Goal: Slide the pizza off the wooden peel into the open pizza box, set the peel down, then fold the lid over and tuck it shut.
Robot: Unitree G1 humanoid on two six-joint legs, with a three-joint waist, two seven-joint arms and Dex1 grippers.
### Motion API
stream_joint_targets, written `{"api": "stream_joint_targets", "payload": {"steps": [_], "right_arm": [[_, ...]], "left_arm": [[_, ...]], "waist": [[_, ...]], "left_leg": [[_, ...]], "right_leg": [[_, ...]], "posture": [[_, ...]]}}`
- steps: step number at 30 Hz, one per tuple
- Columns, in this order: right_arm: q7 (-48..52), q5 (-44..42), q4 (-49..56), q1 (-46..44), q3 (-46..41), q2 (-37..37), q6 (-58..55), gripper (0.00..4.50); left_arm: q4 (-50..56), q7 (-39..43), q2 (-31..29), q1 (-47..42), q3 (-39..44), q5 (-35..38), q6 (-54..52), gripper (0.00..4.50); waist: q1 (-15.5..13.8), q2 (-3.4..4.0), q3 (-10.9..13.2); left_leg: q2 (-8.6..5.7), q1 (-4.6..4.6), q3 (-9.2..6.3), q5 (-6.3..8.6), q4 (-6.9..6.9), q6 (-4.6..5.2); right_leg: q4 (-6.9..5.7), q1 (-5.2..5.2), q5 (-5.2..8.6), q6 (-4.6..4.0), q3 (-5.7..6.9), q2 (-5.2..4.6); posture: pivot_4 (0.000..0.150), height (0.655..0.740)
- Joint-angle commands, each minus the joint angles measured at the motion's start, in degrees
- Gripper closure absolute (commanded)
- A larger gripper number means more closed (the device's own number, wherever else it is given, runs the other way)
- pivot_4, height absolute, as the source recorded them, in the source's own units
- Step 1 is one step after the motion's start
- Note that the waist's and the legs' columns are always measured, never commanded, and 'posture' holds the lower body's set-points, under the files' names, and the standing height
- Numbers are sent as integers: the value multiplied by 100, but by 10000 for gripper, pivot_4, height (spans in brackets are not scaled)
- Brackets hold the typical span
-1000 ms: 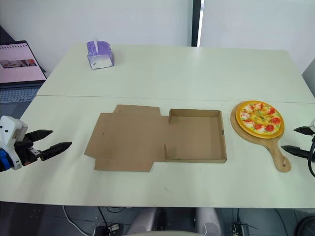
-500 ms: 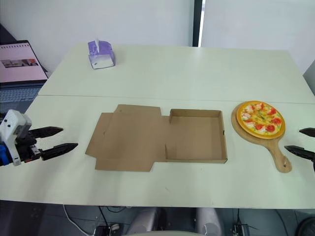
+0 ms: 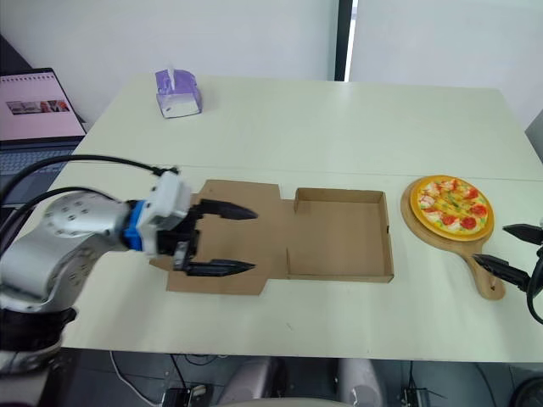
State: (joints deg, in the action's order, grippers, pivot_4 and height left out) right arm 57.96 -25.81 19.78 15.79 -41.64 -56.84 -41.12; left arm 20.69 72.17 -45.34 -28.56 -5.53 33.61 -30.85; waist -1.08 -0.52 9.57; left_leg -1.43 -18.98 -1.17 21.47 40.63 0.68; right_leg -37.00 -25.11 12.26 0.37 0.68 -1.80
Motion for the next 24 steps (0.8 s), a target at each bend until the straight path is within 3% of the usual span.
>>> {"api": "stream_joint_targets", "payload": {"steps": [1,12,24], "right_arm": [[-592,168,581,160,-56,-23,-685,425],[-1265,374,-224,-892,1443,-478,-1772,425],[-1389,777,-2018,-2308,2867,-322,-1437,425]], "left_arm": [[-141,256,283,-501,-339,-15,121,0],[-194,152,642,-799,-802,-239,-45,0],[-297,-20,837,-671,-876,-398,50,0]], "waist": [[-8,0,0],[78,-5,3],[105,-4,2]], "left_leg": [[0,-1,-1,0,3,0],[4,-1,-3,0,15,2],[4,-3,-6,0,17,3]], "right_leg": [[-1,1,0,0,1,1],[0,6,4,6,-7,15],[-1,4,3,6,-6,15]], "posture": [[1500,7251],[1500,7251],[1500,7251]]}}
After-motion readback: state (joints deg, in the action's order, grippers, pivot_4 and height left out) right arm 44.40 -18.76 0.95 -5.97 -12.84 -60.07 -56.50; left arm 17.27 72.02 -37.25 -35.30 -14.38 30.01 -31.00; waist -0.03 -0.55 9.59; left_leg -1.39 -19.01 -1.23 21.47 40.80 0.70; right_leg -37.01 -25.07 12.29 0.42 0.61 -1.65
